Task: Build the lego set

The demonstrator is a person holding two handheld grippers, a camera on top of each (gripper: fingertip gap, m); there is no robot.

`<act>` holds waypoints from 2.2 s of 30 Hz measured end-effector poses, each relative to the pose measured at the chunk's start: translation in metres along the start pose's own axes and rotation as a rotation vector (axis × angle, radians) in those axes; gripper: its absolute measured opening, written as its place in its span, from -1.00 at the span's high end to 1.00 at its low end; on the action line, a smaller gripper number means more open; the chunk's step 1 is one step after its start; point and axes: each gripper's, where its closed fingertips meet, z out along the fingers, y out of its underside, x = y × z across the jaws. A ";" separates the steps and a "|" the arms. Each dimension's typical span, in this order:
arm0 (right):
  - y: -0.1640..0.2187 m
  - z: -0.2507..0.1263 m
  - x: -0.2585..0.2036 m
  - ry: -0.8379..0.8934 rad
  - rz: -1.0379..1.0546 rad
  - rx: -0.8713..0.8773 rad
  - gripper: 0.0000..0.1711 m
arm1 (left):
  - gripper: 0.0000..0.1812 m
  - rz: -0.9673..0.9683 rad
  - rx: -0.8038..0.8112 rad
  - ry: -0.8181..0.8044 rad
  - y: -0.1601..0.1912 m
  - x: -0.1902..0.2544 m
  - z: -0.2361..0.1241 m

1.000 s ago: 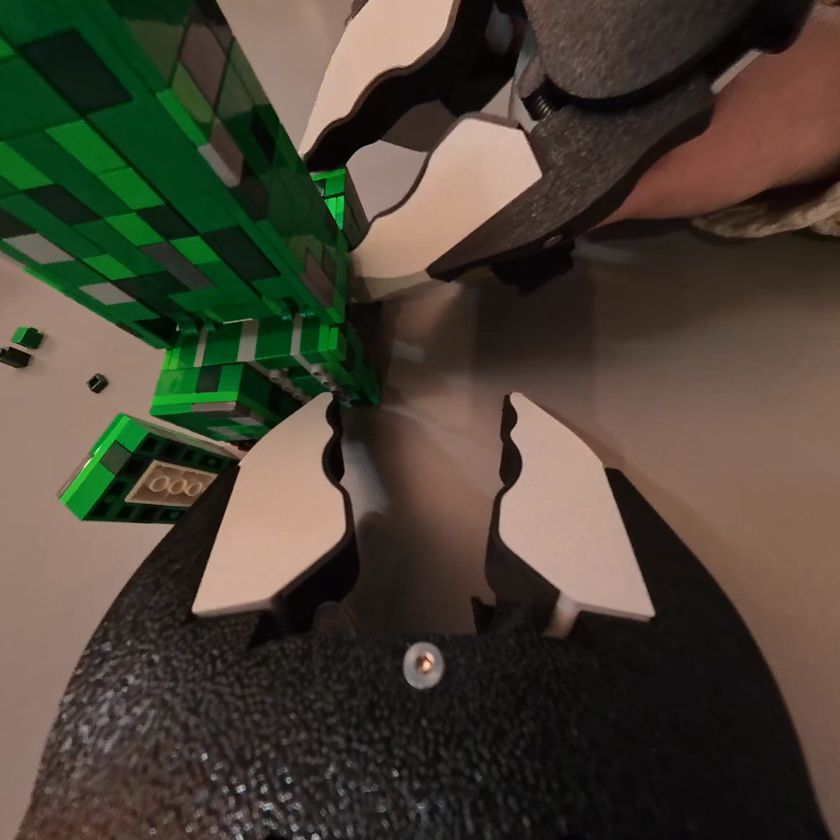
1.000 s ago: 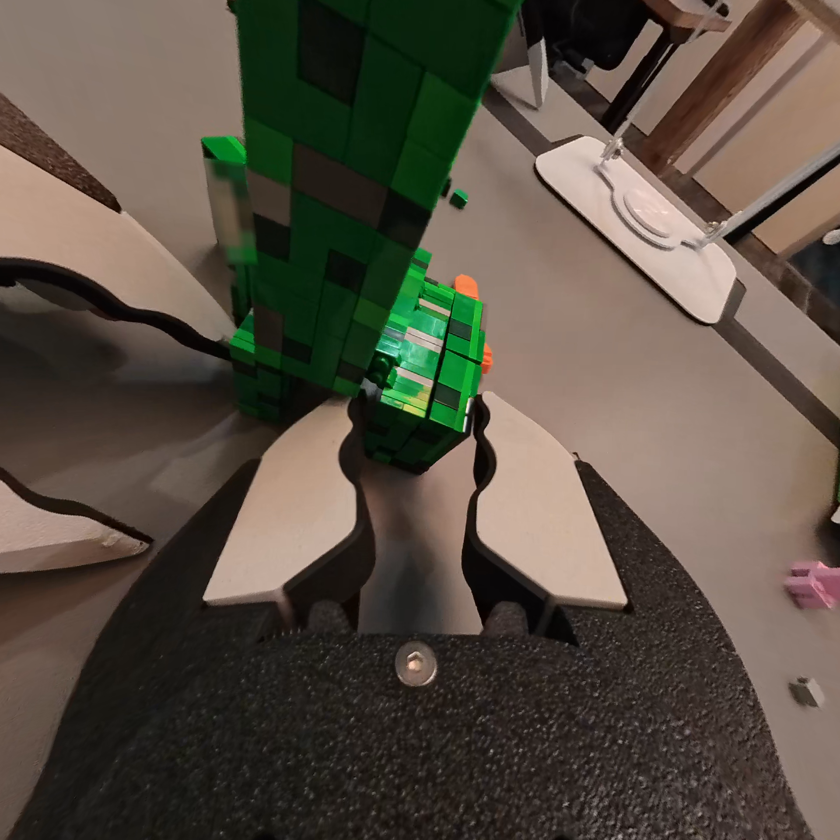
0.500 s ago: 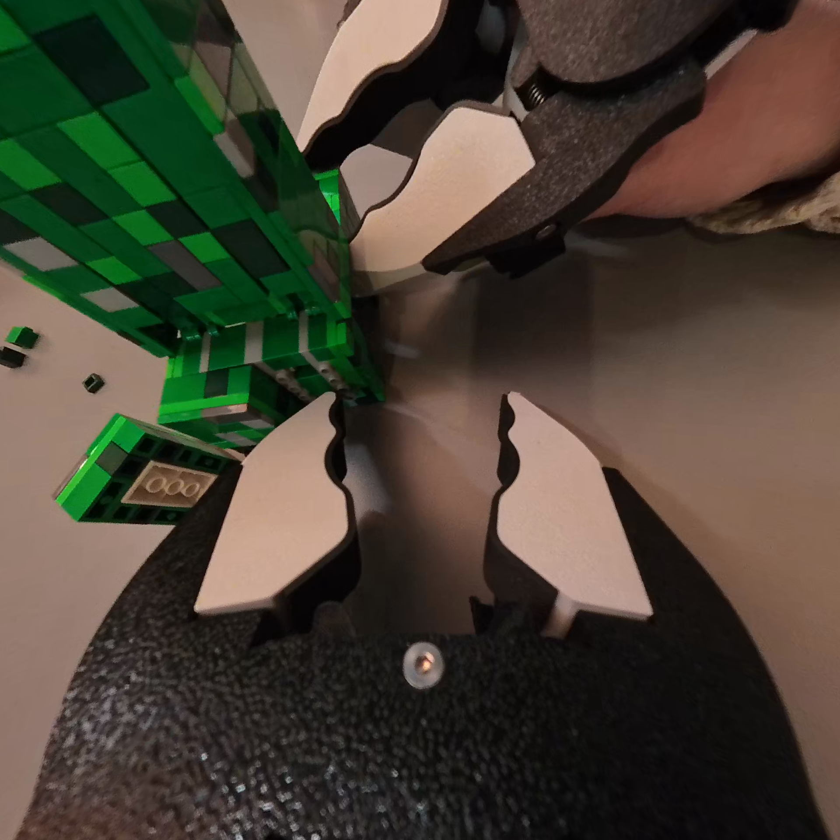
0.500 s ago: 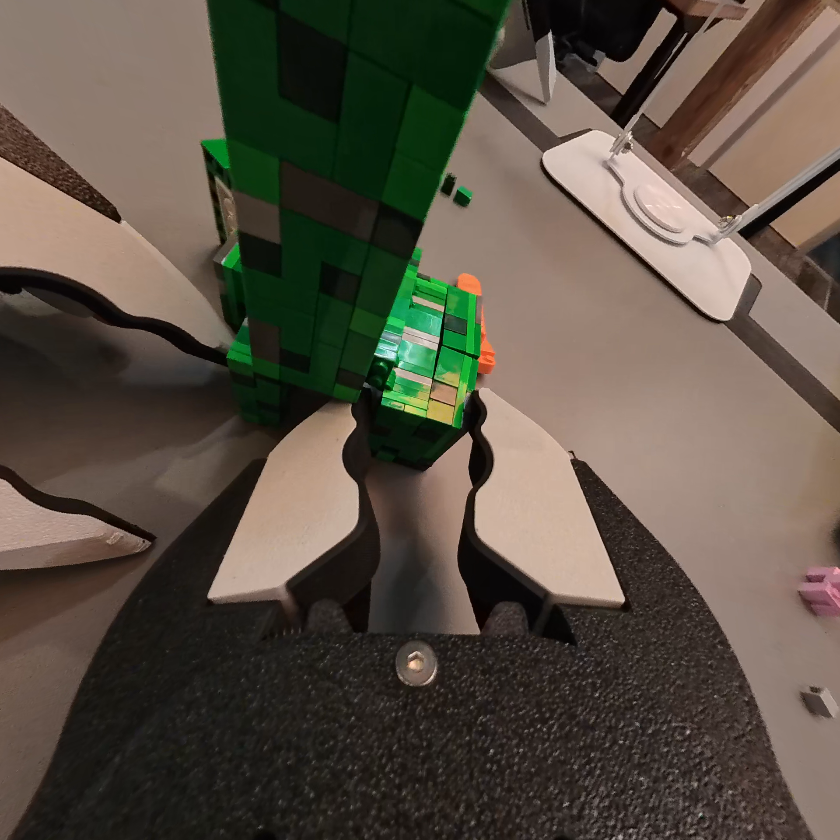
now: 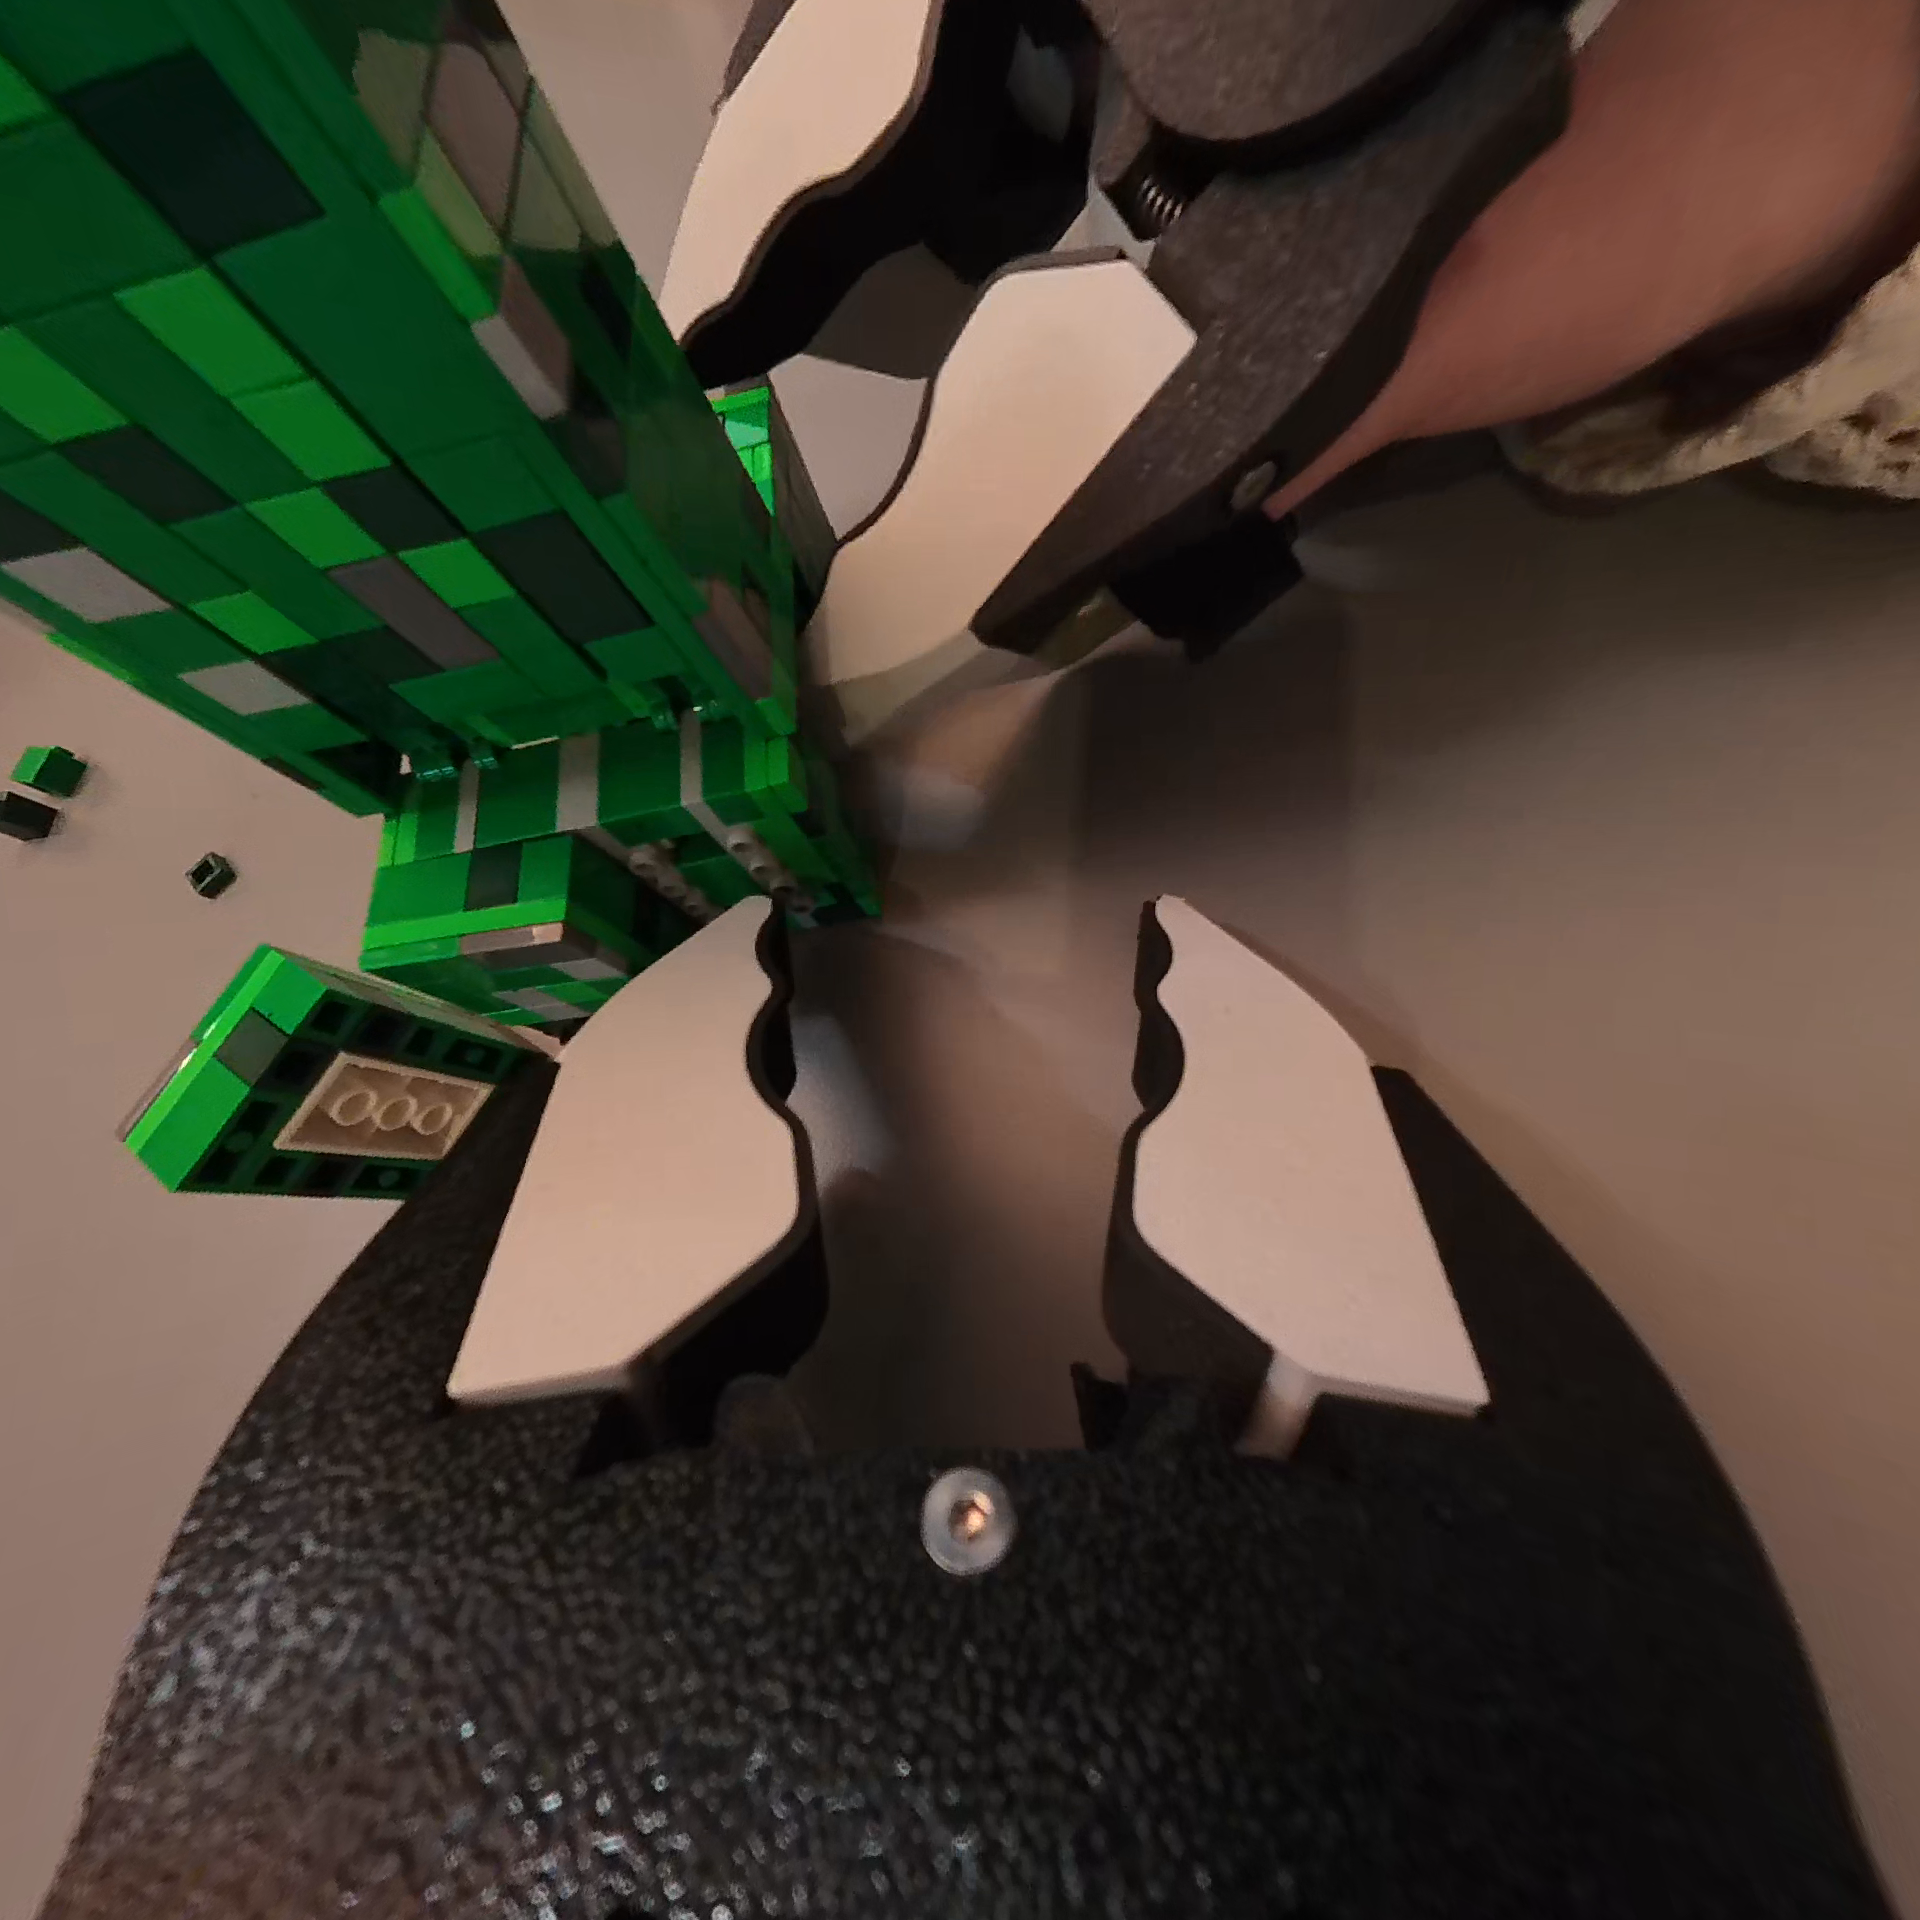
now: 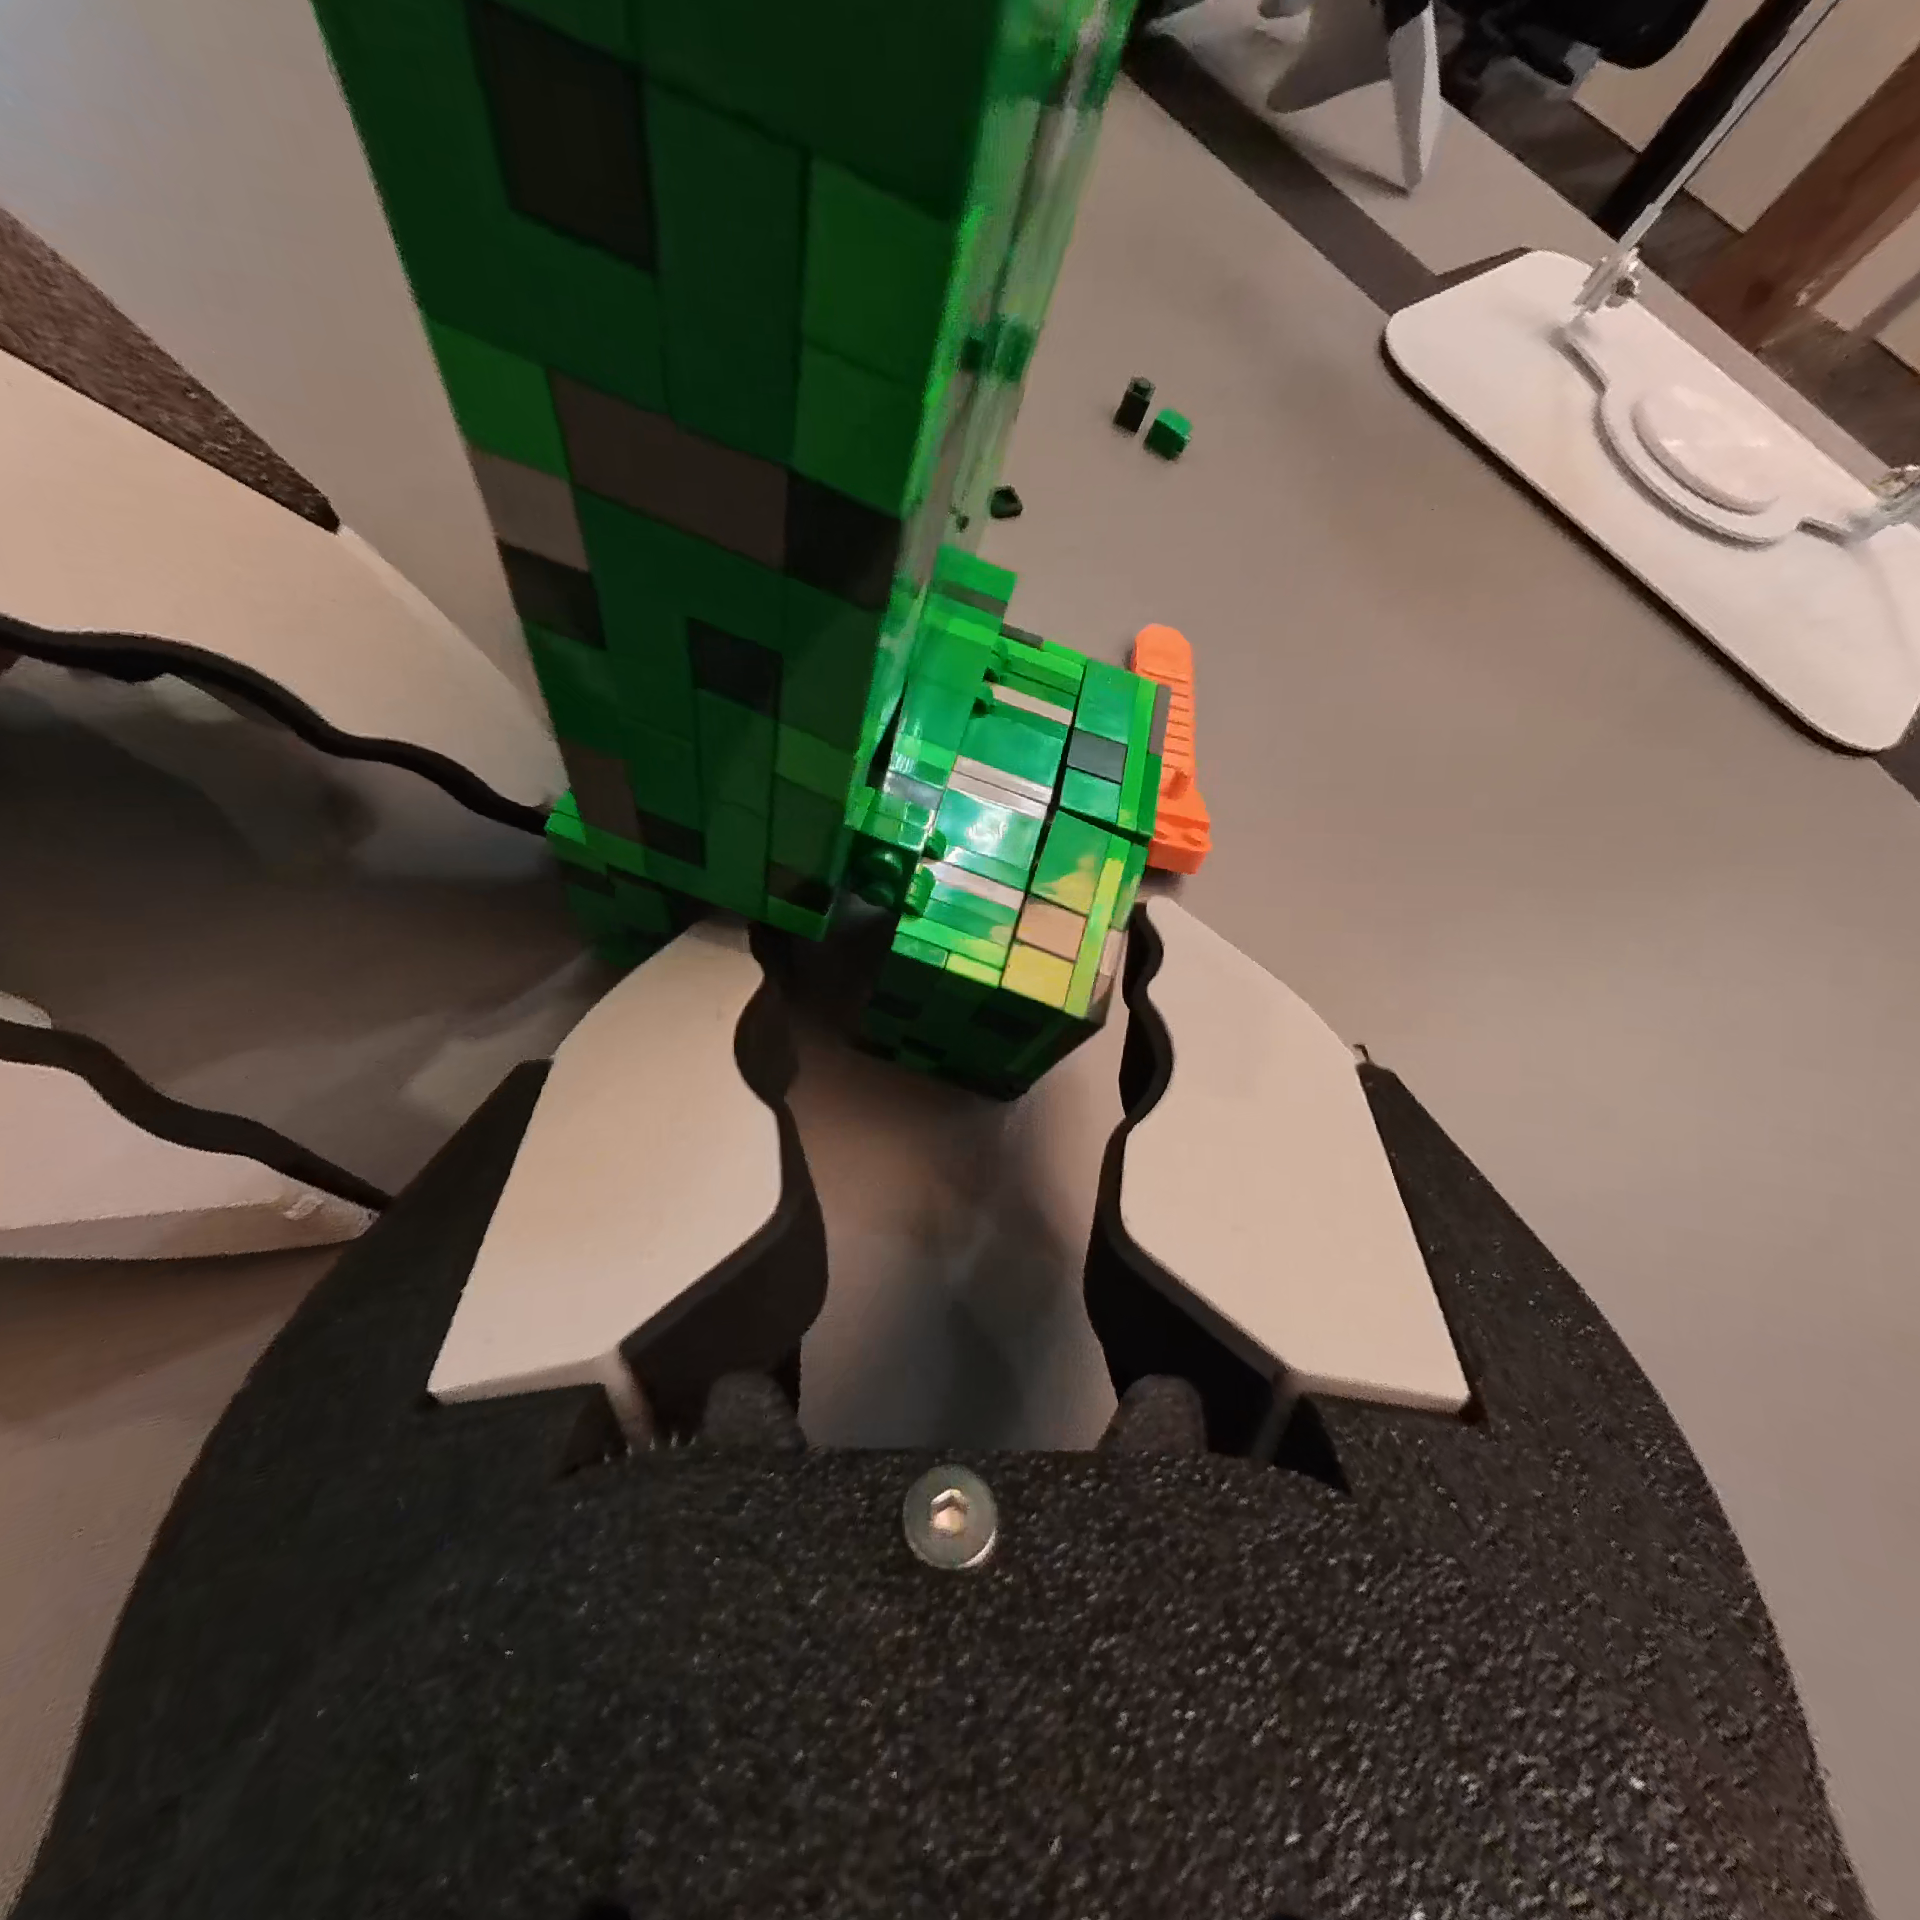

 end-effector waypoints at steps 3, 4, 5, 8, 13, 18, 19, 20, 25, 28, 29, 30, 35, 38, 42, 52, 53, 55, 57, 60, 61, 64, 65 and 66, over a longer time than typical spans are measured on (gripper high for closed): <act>0.000 0.001 0.003 0.016 0.001 -0.002 0.39 | 0.31 0.001 0.000 0.001 0.000 0.000 0.000; 0.000 0.001 0.005 0.026 0.006 0.001 0.48 | 0.31 -0.001 -0.001 0.001 0.000 0.000 0.000; 0.000 0.001 0.006 0.026 0.013 0.002 0.49 | 0.31 0.000 -0.001 0.001 0.000 0.000 0.000; 0.000 0.001 0.006 0.029 0.013 -0.001 0.50 | 0.31 -0.001 -0.002 0.003 0.000 0.000 0.001; -0.001 0.002 0.007 0.034 0.036 -0.004 0.52 | 0.32 -0.002 -0.004 0.002 0.000 0.001 0.001; -0.001 0.003 0.007 0.035 0.038 -0.007 0.53 | 0.32 -0.008 -0.006 0.002 0.000 0.002 0.001; -0.001 0.002 0.007 0.039 0.030 -0.007 0.52 | 0.32 -0.010 -0.007 0.001 0.000 0.001 0.002; -0.001 0.002 0.008 0.047 0.021 -0.003 0.52 | 0.32 -0.009 -0.006 -0.002 0.000 0.001 0.002; 0.006 -0.002 0.001 0.007 0.022 -0.027 0.35 | 0.32 0.018 0.007 -0.021 0.000 0.003 0.000; 0.010 -0.009 -0.002 -0.044 0.019 -0.021 0.37 | 0.35 0.035 0.022 -0.050 0.002 -0.001 -0.006; 0.010 -0.012 -0.004 -0.074 0.029 -0.009 0.39 | 0.37 0.030 0.030 -0.056 0.002 -0.002 -0.008; 0.010 -0.014 -0.007 -0.105 0.037 -0.007 0.39 | 0.38 0.020 0.037 -0.059 0.002 -0.003 -0.010; 0.011 -0.022 -0.021 -0.234 0.037 0.013 0.40 | 0.36 -0.082 0.061 -0.088 0.002 -0.014 -0.019; 0.010 -0.028 -0.037 -0.336 -0.018 0.031 0.41 | 0.30 -0.159 0.072 -0.138 0.004 -0.023 -0.026; 0.006 -0.043 -0.054 -0.496 -0.086 0.101 0.38 | 0.22 -0.247 0.087 -0.269 0.003 -0.034 -0.042; -0.011 -0.021 -0.016 -0.551 -0.108 0.186 0.16 | 0.21 -0.297 0.163 -0.384 -0.015 -0.027 -0.041; -0.012 -0.019 -0.017 -0.572 -0.104 0.185 0.15 | 0.21 -0.305 0.174 -0.390 -0.017 -0.028 -0.042; -0.014 -0.016 -0.018 -0.612 -0.092 0.175 0.13 | 0.21 -0.315 0.186 -0.410 -0.019 -0.030 -0.043; -0.011 -0.016 -0.023 -0.652 -0.100 0.146 0.14 | 0.20 -0.319 0.206 -0.424 -0.023 -0.032 -0.044; -0.010 -0.017 -0.025 -0.659 -0.119 0.147 0.14 | 0.19 -0.306 0.228 -0.444 -0.031 -0.035 -0.043; -0.010 -0.017 -0.026 -0.661 -0.125 0.150 0.16 | 0.19 -0.301 0.235 -0.444 -0.034 -0.035 -0.043; -0.008 -0.017 -0.027 -0.644 -0.150 0.150 0.16 | 0.18 -0.289 0.226 -0.447 -0.039 -0.035 -0.040; -0.008 -0.017 -0.027 -0.640 -0.155 0.150 0.16 | 0.18 -0.285 0.220 -0.449 -0.039 -0.035 -0.040; -0.008 -0.017 -0.027 -0.638 -0.157 0.150 0.16 | 0.18 -0.282 0.217 -0.452 -0.039 -0.035 -0.041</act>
